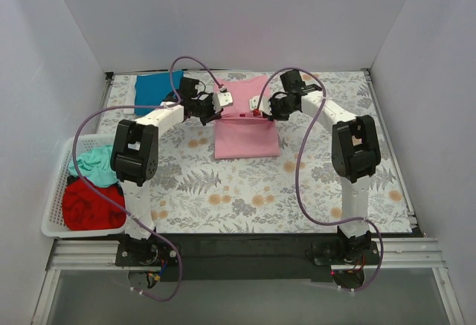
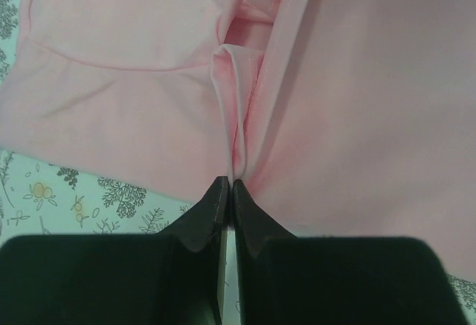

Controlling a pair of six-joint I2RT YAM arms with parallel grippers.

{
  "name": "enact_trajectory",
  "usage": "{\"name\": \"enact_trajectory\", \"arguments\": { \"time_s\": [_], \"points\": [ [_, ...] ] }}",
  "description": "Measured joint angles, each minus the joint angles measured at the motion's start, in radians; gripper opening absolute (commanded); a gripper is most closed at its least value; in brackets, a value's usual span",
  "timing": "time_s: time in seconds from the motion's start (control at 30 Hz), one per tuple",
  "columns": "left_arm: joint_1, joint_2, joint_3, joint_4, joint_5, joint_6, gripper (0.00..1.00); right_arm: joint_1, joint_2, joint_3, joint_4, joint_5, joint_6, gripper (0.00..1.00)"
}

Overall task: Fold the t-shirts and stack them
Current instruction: Fold the tshirt

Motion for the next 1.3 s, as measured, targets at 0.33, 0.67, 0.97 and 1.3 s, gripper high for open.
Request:
{"name": "enact_trajectory", "arguments": {
  "time_s": [0.33, 0.67, 0.97, 1.3],
  "points": [
    [0.006, 0.115, 0.021, 0.051, -0.027, 0.004, 0.08, -0.001, 0.115, 0.032, 0.024, 0.008, -0.014, 0.42],
    [0.047, 0.102, 0.065, 0.061, -0.087, -0.178, 0.40, -0.023, 0.065, 0.026, 0.063, 0.059, 0.053, 0.61],
    [0.058, -0.330, -0.294, 0.044, 0.002, -0.231, 0.41, -0.002, -0.333, -0.267, 0.051, -0.005, 0.102, 0.42],
    [-0.111, -0.343, -0.516, 0.079, 0.016, -0.222, 0.41, 0.117, -0.274, -0.494, 0.061, -0.027, 0.147, 0.43]
  ]
}}
